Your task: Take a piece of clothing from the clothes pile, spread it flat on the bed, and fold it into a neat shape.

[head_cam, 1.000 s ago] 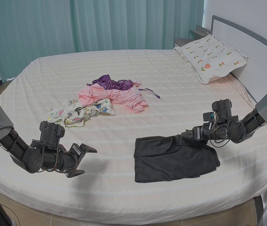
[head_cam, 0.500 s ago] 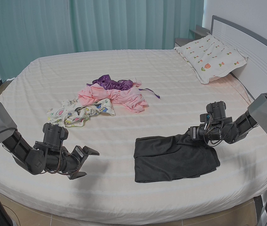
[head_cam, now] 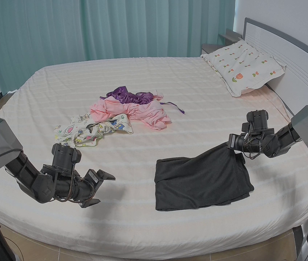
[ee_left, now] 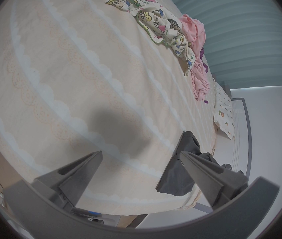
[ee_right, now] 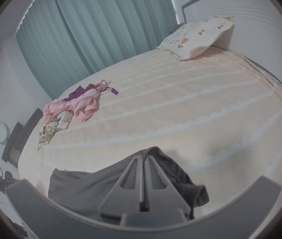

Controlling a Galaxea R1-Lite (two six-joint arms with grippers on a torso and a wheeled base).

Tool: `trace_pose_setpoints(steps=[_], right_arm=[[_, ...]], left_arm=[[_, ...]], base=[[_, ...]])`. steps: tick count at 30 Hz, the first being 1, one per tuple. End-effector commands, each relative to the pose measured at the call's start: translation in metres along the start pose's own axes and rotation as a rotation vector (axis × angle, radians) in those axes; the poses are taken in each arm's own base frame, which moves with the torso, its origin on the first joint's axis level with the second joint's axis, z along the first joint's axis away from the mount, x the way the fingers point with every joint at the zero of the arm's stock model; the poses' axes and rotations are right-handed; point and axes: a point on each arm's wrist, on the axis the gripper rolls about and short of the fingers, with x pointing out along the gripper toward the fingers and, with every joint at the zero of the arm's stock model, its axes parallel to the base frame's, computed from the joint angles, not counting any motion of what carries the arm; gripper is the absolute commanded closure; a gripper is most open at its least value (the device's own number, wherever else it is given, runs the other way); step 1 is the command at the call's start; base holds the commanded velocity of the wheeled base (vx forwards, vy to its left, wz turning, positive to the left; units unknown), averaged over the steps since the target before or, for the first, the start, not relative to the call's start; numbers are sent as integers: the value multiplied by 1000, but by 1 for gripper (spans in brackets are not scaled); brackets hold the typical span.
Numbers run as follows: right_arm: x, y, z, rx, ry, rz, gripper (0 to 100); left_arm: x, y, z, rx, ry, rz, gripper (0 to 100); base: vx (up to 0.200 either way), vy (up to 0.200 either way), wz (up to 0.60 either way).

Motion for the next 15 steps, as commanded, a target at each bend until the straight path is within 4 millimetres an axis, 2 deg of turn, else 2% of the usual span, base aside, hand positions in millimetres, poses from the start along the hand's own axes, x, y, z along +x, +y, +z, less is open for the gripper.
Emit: trace_pose_setpoints(steps=[1,8,15], right_arm=[[9,-17,1,44,-2,-29,100],[16,-36,-8,80,30,-69,100],[15,-38,-9,127,34,-72,100]], left_arm=[[1,0,0,-2,1,2,0],[1,1,0,-2,1,3,0],[1,1,0,-2,1,3,0]], base=[[0,0,0],[0,0,0],[0,0,0]])
